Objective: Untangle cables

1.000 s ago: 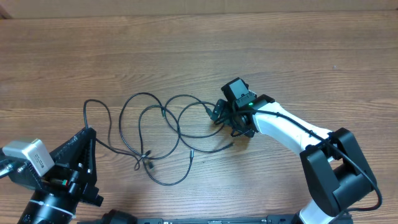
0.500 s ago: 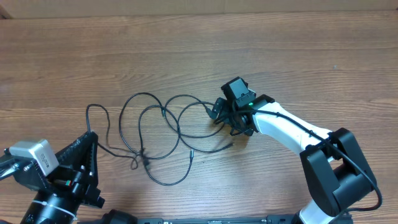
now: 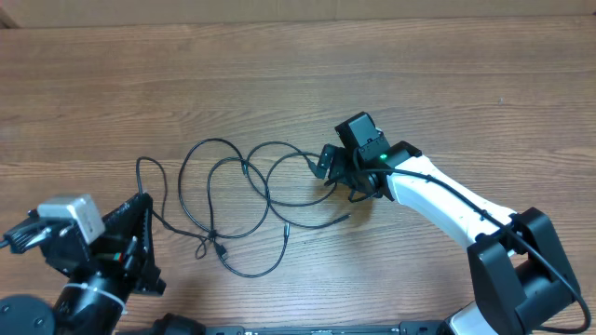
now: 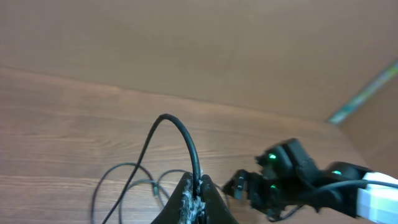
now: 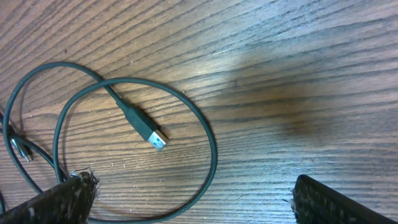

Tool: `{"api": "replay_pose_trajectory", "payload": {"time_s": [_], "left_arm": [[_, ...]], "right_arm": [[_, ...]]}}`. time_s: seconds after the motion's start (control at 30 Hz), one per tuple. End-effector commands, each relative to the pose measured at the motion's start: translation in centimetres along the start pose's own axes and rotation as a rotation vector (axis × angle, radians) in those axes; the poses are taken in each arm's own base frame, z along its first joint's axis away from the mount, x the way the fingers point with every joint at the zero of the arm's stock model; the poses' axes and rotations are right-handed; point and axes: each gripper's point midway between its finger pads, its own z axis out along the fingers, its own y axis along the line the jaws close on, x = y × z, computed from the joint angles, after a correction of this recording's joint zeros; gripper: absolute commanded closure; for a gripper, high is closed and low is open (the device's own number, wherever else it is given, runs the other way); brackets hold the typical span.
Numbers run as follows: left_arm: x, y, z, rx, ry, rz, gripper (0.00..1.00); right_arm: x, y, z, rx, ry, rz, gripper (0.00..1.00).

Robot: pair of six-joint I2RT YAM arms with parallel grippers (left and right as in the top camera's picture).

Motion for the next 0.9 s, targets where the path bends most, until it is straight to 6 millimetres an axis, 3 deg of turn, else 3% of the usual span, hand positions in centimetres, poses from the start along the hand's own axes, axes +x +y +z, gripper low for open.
{"api": "replay_pose_trajectory", "payload": {"time_s": [0.0, 0.13, 0.23, 0.27, 0.33, 0.43, 0.57, 0.7, 0.77, 0.83, 0.87], "left_arm": [[0.5, 2.6, 2.0, -0.155, -0.003, -0.007, 0.96], [0.2, 6.2, 4.0, -0.378, -0.064, -0.071, 0.96], [-4.6, 6.1, 4.9, -0.43, -0.254, -0.064, 0.96], [-7.5, 5.9, 5.0, -0.459, -0.369, -0.05, 0.96], [-10.2, 7.4, 4.0, -0.596, -0.512, -0.094, 0.96], [-11.9, 9.4, 3.2, -0.825, -0.613, -0.103, 0.96], [-11.4, 11.0, 6.4, -0.931, -0.506, 0.038, 0.96], [-9.8, 13.0, 10.4, -0.921, -0.363, 0.108, 0.96], [-8.7, 14.1, 12.8, -0.864, -0.283, 0.11, 0.96], [-6.5, 16.3, 15.2, -0.828, -0.175, 0.06, 0.96], [-5.9, 17.1, 15.7, -0.828, -0.148, 0.04, 0.96]], "right_arm": [[-0.9, 0.5, -0.9, -0.016, -0.04, -0.021, 0.0], [-0.1, 0.8, -0.9, -0.036, 0.004, -0.021, 0.0], [-0.1, 0.8, -0.9, -0.036, 0.004, -0.021, 0.0], [-0.1, 0.8, -0.9, -0.037, 0.004, -0.021, 0.0], [-0.1, 0.8, -0.9, -0.037, 0.004, -0.021, 0.0], [-0.1, 0.8, -0.9, -0.037, 0.004, -0.021, 0.0], [-0.1, 0.8, -0.9, -0.037, 0.004, -0.021, 0.0], [-0.1, 0.8, -0.9, -0.037, 0.004, -0.021, 0.0], [-0.1, 0.8, -0.9, -0.037, 0.004, -0.021, 0.0], [-0.1, 0.8, -0.9, -0.037, 0.004, -0.021, 0.0], [-0.1, 0.8, -0.9, -0.037, 0.004, -0.021, 0.0]]}}
